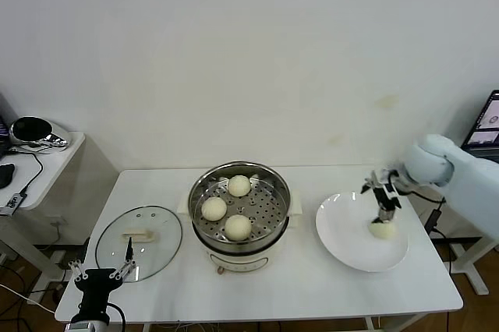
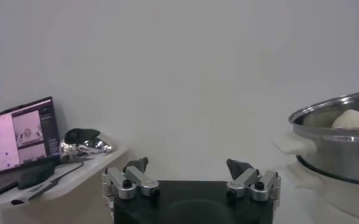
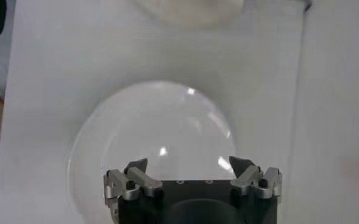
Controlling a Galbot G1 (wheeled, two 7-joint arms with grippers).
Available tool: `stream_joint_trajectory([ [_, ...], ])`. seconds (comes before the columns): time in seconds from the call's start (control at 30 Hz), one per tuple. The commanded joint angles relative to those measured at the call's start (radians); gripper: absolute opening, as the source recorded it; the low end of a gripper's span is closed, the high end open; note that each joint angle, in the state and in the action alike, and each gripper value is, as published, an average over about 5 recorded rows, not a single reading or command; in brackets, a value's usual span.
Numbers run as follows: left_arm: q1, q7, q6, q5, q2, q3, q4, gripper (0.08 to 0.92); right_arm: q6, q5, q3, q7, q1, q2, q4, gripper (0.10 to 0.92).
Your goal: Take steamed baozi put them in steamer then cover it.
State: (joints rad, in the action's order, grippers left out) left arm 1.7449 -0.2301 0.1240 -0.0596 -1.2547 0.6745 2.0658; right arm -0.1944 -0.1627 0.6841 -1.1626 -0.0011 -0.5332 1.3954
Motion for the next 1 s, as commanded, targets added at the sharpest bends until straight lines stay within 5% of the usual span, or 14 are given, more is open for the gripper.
stream_joint_trajectory([
  [0.03, 0.0, 0.0, 0.0, 0.008, -0.005, -0.006, -0.006, 0.823, 0.159, -0.153, -0.215, -0.034, -0.221, -0.063, -0.212, 0.823],
  [1.0, 0.016, -0.004, 0.006, 0.003, -0.009, 0.015, -0.004, 0.823, 0.14, -0.314, -0.28, 0.045, -0.257, -0.21, -0.378, 0.769],
])
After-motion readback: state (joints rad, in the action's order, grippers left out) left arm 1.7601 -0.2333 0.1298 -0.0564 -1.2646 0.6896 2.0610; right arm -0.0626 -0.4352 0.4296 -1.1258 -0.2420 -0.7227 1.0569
